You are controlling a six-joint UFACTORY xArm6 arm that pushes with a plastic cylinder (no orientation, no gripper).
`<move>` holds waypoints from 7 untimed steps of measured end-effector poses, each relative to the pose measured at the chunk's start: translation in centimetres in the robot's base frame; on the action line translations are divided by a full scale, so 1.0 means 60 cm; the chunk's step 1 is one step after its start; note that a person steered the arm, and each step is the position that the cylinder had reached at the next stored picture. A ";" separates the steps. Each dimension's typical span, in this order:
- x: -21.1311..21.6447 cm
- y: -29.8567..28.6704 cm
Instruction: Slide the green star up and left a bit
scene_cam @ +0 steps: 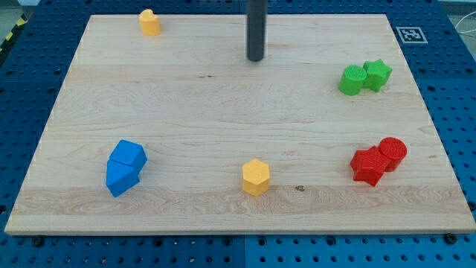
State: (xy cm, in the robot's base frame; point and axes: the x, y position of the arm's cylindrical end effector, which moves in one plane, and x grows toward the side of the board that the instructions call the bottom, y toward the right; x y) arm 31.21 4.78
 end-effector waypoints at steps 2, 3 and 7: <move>-0.063 0.177; -0.064 0.286; 0.230 0.481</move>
State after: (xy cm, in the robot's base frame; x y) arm 45.01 33.64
